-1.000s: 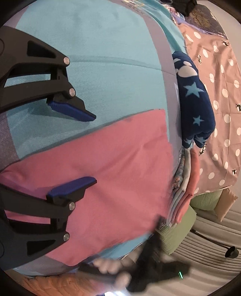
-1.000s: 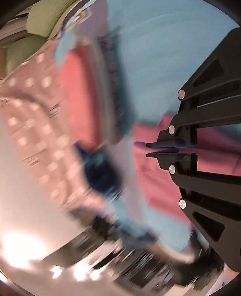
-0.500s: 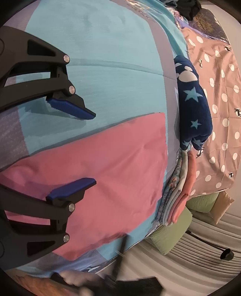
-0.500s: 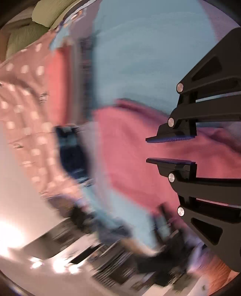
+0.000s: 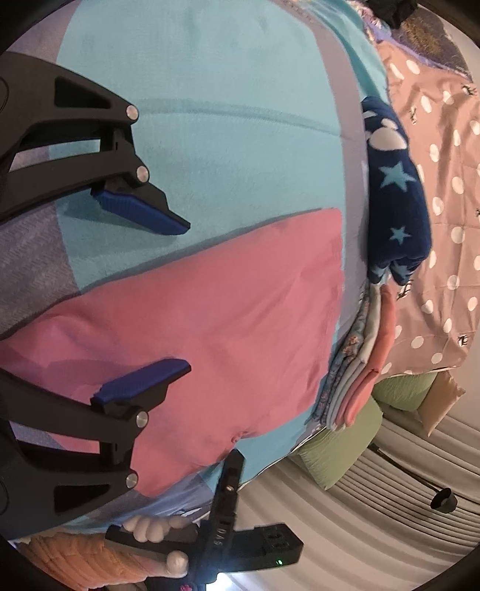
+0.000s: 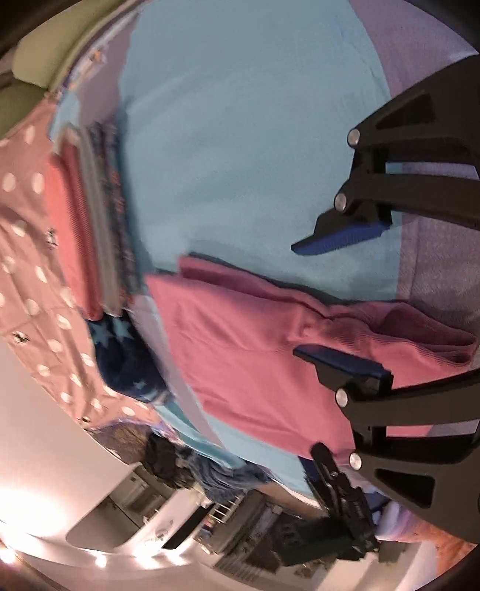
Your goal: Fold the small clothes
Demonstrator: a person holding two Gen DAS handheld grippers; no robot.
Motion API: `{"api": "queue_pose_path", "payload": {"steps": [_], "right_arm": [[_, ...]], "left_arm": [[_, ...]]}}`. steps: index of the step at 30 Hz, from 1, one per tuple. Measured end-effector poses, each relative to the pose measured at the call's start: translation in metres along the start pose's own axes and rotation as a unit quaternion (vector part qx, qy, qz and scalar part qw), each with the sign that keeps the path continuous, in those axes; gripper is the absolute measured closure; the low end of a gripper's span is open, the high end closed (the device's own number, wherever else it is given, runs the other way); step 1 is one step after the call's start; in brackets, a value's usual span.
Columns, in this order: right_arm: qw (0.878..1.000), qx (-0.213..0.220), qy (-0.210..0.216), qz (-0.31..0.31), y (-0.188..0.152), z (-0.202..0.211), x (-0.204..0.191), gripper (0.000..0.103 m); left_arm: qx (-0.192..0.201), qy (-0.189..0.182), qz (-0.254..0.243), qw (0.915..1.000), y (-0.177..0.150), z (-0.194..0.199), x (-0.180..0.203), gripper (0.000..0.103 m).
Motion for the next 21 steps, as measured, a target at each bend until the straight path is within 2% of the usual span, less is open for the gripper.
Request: {"api": "queue_pose_path", "payload": {"steps": [3, 10, 14, 16, 18, 19, 20, 21], "right_arm": [[1.0, 0.004, 0.011, 0.011, 0.003, -0.009, -0.002, 0.042], [0.998, -0.004, 0.062, 0.007, 0.028, -0.034, 0.005, 0.042], [0.996, -0.014, 0.087, 0.018, 0.046, -0.049, 0.004, 0.043], [0.995, -0.023, 0.09, 0.032, 0.057, -0.06, 0.0, 0.043], [0.995, -0.026, 0.091, 0.041, 0.065, -0.068, -0.003, 0.045], [0.995, -0.026, 0.087, 0.043, 0.069, -0.073, -0.004, 0.048], [0.995, -0.026, 0.083, 0.043, 0.07, -0.075, -0.004, 0.058], [0.996, -0.025, 0.073, 0.04, 0.072, -0.077, -0.004, 0.069]], "left_arm": [[-0.006, -0.02, 0.012, 0.9997, 0.002, -0.006, -0.005, 0.028], [-0.016, -0.043, 0.006, 0.9989, 0.014, -0.026, -0.009, 0.026], [-0.019, -0.066, 0.013, 0.9976, 0.035, -0.042, -0.018, 0.027], [-0.019, -0.074, 0.02, 0.9969, 0.048, -0.053, -0.023, 0.032], [-0.018, -0.071, 0.026, 0.9969, 0.062, -0.066, -0.029, 0.047], [-0.018, -0.07, 0.028, 0.997, 0.066, -0.07, -0.031, 0.049], [-0.016, -0.067, 0.032, 0.9971, 0.072, -0.074, -0.033, 0.057], [-0.016, -0.06, 0.035, 0.9975, 0.076, -0.077, -0.034, 0.073]]}}
Point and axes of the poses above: each gripper's, at about its wrist camera, not at the fingertips, and z roughly against the way its jaws point, x to its right, y to its top, the point moved 2 cm from there along -z, roughly the way its jaws point, and after that the axes turned 3 degrees about x, right-handed, at the moved point
